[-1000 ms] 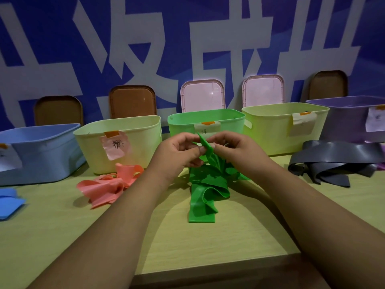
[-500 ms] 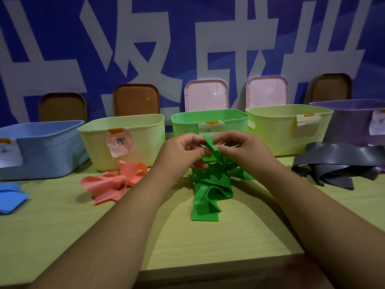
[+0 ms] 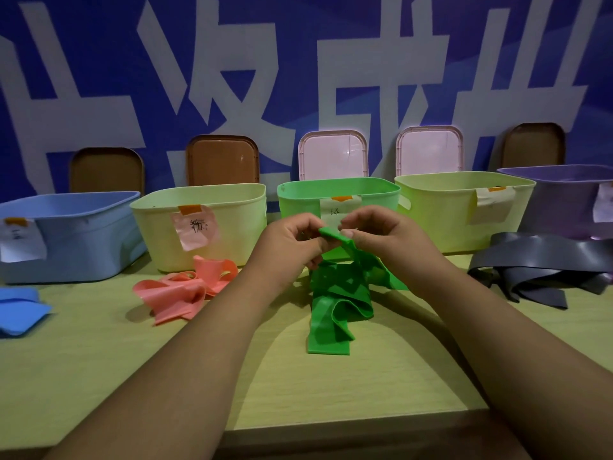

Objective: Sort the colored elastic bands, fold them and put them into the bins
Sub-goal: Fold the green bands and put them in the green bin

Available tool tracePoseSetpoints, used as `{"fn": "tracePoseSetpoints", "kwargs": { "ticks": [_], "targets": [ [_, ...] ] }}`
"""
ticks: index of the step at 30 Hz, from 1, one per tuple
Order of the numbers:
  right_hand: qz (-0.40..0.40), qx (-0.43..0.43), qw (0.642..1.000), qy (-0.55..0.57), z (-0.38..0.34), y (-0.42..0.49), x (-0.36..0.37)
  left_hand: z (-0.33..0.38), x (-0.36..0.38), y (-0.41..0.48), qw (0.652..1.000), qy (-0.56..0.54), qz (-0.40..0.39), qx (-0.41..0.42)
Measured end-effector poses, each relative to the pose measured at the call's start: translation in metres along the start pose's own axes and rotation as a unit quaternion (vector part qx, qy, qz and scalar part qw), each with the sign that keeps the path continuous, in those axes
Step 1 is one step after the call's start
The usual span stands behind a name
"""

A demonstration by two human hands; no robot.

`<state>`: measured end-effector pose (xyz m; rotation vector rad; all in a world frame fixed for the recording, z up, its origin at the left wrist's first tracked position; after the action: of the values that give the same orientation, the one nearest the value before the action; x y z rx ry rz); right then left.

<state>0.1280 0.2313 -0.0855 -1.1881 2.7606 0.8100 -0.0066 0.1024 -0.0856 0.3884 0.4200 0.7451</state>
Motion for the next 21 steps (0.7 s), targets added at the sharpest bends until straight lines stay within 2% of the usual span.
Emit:
{"fn": "tracePoseSetpoints", "kwargs": {
  "ticks": [5,12,21],
  "targets": [
    [-0.044,0.028,0.999,0.005,0.001,-0.003,0.008,0.0,-0.001,0.001,1.0,0.008,0.004,0.0],
    [0.013,0.001,1.0,-0.002,0.0,-0.001,-0.001,-0.002,0.001,0.004,1.0,0.005,-0.009,0.012],
    [0.035,-0.005,0.988,0.152,-0.004,0.005,-0.011,0.001,0.013,0.001,0.985,-0.165,-0.049,-0.029]
  ]
}}
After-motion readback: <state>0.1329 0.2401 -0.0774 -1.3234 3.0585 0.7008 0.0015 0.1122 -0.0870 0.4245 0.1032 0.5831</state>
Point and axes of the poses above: each hand's wrist, its own y-axis towards the middle knuckle, its own x-axis out of the palm, z = x × y, the point moved 8 cm from there along y, towards the middle knuckle, and after that the axes turned 6 degrees about z, right-handed, at the moved point
